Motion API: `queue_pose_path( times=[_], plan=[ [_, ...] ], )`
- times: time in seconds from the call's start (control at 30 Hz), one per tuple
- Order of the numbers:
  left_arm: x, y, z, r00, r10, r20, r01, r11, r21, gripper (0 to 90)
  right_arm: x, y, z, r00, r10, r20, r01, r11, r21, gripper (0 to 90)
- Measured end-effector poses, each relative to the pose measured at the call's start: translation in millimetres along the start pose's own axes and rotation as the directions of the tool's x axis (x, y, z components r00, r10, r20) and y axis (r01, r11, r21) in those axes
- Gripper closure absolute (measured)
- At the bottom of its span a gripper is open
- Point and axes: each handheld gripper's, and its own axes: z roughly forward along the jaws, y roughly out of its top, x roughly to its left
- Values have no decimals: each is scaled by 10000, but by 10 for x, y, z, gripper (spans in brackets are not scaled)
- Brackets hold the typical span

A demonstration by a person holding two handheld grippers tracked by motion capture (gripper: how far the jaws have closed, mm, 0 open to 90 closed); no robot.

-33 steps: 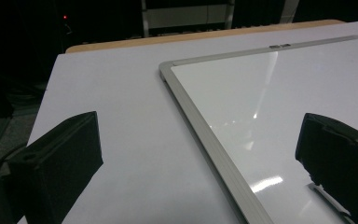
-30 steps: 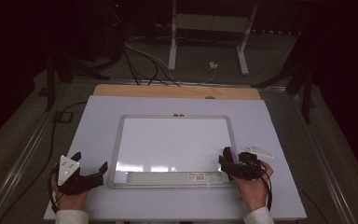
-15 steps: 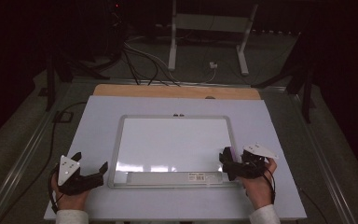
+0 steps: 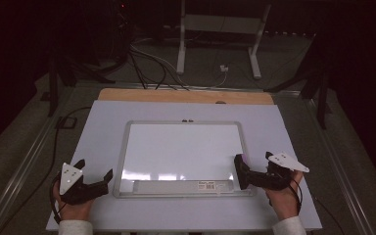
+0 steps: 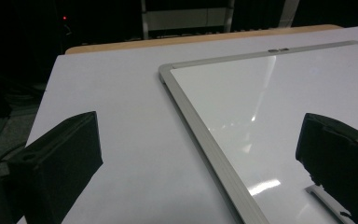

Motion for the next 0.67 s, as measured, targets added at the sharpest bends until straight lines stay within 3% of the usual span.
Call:
queue_pose_path(
  times=[0.3, 0.5, 0.67],
  plan=[
    [11, 47, -32, 10000, -44, 12, 44, 9993, -380, 9, -163, -103, -118, 10000, 74, 54, -69, 9972, -739, 9],
    [32, 95, -74, 9999, -85, 92, 94, 9957, -925, 9, -205, -162, -187, 10000, -4, 46, 9, 9939, -1099, 10],
    [27, 103, -92, 10000, -41, 69, 47, 9950, -998, 10, -233, -187, -230, 10000, 30, -16, -31, 9911, -1332, 10]
  ],
)
